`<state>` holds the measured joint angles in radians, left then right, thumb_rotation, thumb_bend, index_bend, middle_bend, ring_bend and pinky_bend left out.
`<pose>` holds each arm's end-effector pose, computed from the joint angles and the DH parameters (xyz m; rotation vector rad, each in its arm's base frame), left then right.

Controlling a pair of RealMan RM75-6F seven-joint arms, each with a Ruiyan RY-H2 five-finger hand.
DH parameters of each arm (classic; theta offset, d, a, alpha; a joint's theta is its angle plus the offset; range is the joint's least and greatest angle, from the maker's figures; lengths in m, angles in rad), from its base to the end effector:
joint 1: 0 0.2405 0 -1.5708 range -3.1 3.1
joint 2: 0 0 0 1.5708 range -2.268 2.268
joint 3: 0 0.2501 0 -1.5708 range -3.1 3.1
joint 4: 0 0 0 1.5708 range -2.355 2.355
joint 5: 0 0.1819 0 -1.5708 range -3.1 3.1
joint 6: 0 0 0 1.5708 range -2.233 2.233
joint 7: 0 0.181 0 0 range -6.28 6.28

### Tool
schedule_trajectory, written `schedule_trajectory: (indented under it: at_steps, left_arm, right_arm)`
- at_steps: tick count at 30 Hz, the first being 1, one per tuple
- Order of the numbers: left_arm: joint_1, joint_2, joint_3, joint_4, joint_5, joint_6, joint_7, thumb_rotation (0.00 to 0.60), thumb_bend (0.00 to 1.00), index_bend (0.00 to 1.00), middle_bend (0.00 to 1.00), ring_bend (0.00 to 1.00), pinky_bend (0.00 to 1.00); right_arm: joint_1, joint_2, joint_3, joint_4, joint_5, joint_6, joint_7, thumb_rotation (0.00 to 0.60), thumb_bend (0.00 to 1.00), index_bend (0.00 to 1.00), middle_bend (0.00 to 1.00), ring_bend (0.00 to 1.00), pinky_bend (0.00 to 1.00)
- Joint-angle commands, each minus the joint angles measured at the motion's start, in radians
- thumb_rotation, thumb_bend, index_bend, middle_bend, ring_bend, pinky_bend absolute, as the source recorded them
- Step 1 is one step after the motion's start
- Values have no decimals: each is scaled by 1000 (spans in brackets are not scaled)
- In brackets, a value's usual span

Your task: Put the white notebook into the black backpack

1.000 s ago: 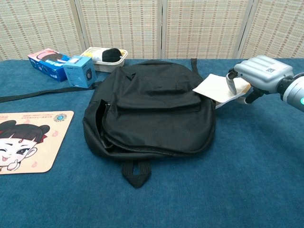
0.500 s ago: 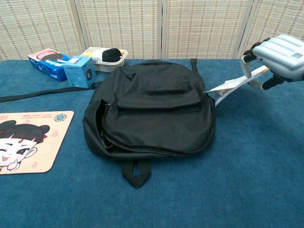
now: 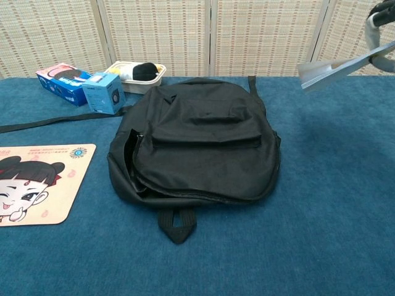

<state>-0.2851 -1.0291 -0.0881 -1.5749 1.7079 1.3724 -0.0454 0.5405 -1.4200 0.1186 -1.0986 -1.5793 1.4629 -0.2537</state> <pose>-0.2299 0.2698 0.1841 -1.7325 -0.6514 -1.0155 -0.2059 -0.3568 0.1359 1.6173 -0.1576 0.9396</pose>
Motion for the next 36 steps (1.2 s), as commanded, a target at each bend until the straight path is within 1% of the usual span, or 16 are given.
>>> schedule_trajectory:
  at_steps: [1,6,8,12,15,18,21,25,28,31,36]
  left_arm:
    - [-79,12,-2,-45,52,-73,-30,600,281,191,52,110,36]
    - [-181,-13,2,-72,98,-170,-65,600,281,213,81,134,56]
    - [-217,-30,2,-77,107,-208,-62,600,281,228,88,143,64]
    - [-281,-79,-8,-96,104,-281,7,600,281,268,113,169,70]
    - [-317,-116,-16,-110,78,-336,54,600,281,268,137,177,76]
    - [-356,-160,-26,-117,33,-404,112,600,281,265,139,178,78]
    - [-386,-209,-34,-112,-28,-472,206,600,282,271,141,178,80]
    - [-423,-284,-50,-93,-142,-556,343,600,281,268,144,178,82]
    - [-453,-335,-64,-66,-232,-605,415,600,281,265,143,178,82]
    - [-479,-370,-70,-45,-312,-638,475,600,281,252,143,178,82]
    - [-510,-432,-84,-15,-428,-636,553,600,281,249,139,177,82]
  right_arm:
    - [-31,68,11,-67,-3,36,-41,600,477,676,430,296,285]
    - [-68,147,25,-138,12,63,-69,600,477,676,430,297,285]
    - [-79,166,29,-154,18,70,-77,600,477,676,430,297,285]
    - [-100,198,34,-185,30,75,-86,600,477,676,430,297,286]
    - [-110,209,36,-194,32,78,-87,600,477,676,430,297,285]
    - [-117,216,37,-199,34,76,-88,600,477,676,430,296,285]
    - [-122,220,40,-201,35,76,-89,600,477,676,429,296,285]
    - [-127,220,42,-200,39,67,-83,600,477,676,430,297,285]
    - [-127,213,45,-191,40,63,-76,600,477,676,430,297,285]
    - [-128,208,46,-182,39,59,-71,600,477,676,429,296,285]
    - [-129,200,51,-171,43,54,-63,600,477,676,423,297,285]
